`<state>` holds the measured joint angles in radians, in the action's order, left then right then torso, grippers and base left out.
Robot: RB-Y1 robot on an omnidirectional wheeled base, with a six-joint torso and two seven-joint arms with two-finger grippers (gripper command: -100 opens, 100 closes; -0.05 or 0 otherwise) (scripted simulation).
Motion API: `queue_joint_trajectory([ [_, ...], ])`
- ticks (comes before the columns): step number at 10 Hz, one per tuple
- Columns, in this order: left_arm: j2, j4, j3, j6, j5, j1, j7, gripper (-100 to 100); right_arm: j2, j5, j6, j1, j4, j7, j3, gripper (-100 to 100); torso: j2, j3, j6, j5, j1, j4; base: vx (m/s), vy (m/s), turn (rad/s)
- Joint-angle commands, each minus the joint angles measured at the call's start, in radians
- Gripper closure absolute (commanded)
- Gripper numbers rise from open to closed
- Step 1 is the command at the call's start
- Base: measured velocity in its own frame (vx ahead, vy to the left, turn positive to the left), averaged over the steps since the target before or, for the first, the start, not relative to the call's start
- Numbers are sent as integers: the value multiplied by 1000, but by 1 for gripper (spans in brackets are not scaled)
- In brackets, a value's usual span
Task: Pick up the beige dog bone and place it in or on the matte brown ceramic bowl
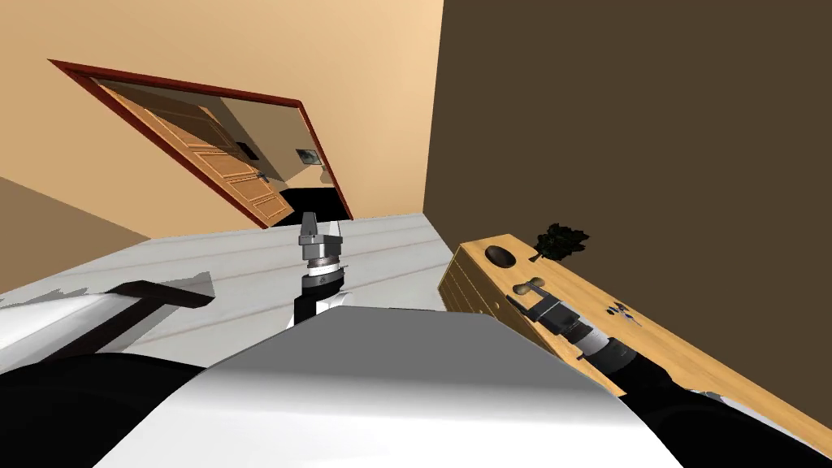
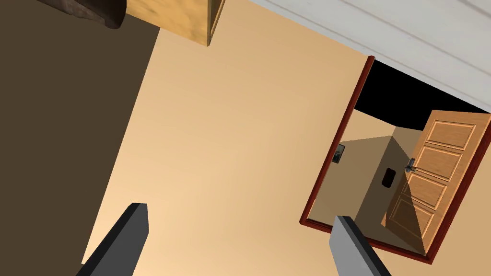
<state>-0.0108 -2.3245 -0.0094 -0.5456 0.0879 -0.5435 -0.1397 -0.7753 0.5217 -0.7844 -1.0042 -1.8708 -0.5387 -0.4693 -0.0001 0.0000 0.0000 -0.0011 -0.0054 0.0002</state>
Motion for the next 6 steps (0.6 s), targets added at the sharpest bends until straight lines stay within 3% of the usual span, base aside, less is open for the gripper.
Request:
queue_joint_trajectory([
  [1, 0, 0, 0, 0, 0, 0, 0, 0, -21, 35, -15, -12, 27, -23, -6, -100, 0, 0, 0, 0, 0, 0, -28, -35, 175],
  [3, 0, 0, 0, 0, 0, 0, 0, 0, -90, 103, -40, -70, 86, -72, -40, -100, -1, -1, 0, 0, 0, 0, -24, -30, 383],
  [4, 0, 0, 0, 0, 0, 0, 0, 0, -90, 120, -40, -71, 86, -72, -40, -100, -1, -1, 0, 0, 0, 0, -18, -42, 170],
  [6, 0, 0, 0, 0, 0, 0, 0, 0, -151, 188, -60, -128, 143, -118, -68, -100, -1, -1, 1, 0, 0, 0, -30, -40, 333],
])
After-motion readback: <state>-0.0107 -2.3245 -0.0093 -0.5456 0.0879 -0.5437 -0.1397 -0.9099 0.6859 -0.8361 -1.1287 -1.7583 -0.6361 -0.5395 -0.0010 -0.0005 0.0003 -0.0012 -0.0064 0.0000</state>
